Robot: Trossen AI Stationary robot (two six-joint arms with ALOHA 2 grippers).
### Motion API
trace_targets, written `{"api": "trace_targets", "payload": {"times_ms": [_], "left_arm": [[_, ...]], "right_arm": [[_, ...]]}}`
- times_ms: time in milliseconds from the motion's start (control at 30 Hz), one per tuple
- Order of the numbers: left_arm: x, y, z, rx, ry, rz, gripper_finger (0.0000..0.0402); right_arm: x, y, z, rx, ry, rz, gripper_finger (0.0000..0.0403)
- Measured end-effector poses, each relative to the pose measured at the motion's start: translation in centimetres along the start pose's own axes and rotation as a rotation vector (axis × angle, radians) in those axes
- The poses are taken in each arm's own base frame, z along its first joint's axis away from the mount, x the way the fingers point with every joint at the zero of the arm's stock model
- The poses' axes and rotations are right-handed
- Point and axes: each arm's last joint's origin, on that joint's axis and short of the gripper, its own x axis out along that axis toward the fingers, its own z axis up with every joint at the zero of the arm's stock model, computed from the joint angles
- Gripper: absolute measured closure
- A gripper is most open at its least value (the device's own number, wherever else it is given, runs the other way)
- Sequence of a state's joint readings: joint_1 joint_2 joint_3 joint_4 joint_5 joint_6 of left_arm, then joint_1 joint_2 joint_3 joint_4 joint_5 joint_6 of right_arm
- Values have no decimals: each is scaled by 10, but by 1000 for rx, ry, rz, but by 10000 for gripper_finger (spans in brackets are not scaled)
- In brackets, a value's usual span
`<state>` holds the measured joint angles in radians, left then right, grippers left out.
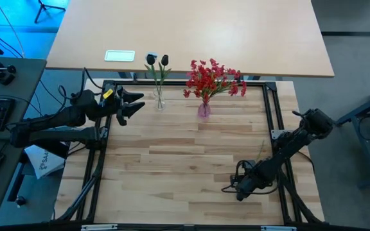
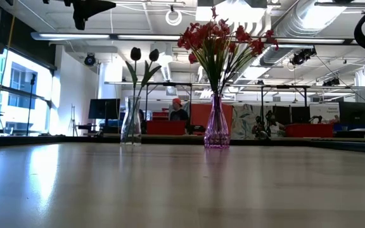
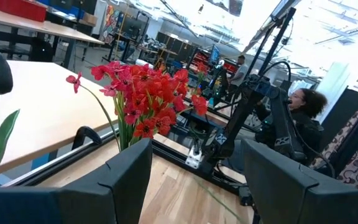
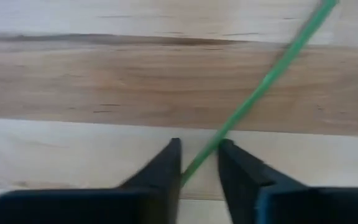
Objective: Sort flowers into vase by color
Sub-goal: Put the black tulip into the transparent vase
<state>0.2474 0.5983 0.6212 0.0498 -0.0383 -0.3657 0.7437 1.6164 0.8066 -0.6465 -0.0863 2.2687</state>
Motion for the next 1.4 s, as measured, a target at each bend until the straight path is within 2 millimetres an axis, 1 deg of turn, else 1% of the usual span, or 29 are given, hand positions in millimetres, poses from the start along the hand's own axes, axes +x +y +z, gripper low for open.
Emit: {"api": "trace_targets", "payload": {"times_ms": [133, 167, 233, 300, 400, 467, 533, 600, 700, 767, 833, 900, 967, 1067, 1167, 1333, 1400], "left_arm": [[0, -1, 1, -44, -14, -17, 170], [0, -2, 3, -60, -20, -42, 170], [-1, -5, 7, -74, -42, -118, 170], [-2, -9, 11, -73, -74, -187, 170], [-4, -13, 19, -67, -141, -254, 170], [-5, -14, 22, -64, -179, -276, 170], [-6, -15, 25, -64, -211, -290, 170], [-6, -16, 28, -72, -237, -298, 170], [-5, -18, 30, -76, -256, -295, 170], [-3, -21, 31, -64, -255, -294, 170], [2, -26, 31, -30, -244, -298, 170], [8, -32, 31, 27, -229, -305, 170], [14, -40, 31, 110, -201, -303, 170], [20, -53, 37, 272, -165, -281, 170], [21, -68, 47, 485, -124, -229, 170], [15, -92, 66, 908, -75, -137, 170], [14, -101, 70, 1083, -73, -118, 170]], "right_arm": [[0, 1, -1, -45, 0, 11, 381], [-2, 1, -1, -55, 2, 15, 391], [-6, 2, -3, -91, 1, 14, 390], [-16, 5, -8, -136, 6, 25, 396], [-47, 15, -23, -255, -11, 98, 398], [-69, 22, -32, -367, -91, 159, 400], [-98, 35, -43, -506, -183, 297, 400], [-129, 49, -52, -652, -335, 463, 401], [-171, 69, -54, -807, -632, 631, 401], [-197, 82, -46, -867, -801, 660, 402], [-216, 96, -31, -905, -897, 645, 402], [-228, 110, -13, -927, -923, 631, 402], [-235, 122, 7, -950, -914, 636, 402], [-242, 138, 33, -959, -852, 695, 402], [-249, 149, 53, -866, -729, 817, 402], [-260, 161, 73, -661, -419, 1043, 402], [-265, 164, 79, -615, -346, 1106, 402]]}}
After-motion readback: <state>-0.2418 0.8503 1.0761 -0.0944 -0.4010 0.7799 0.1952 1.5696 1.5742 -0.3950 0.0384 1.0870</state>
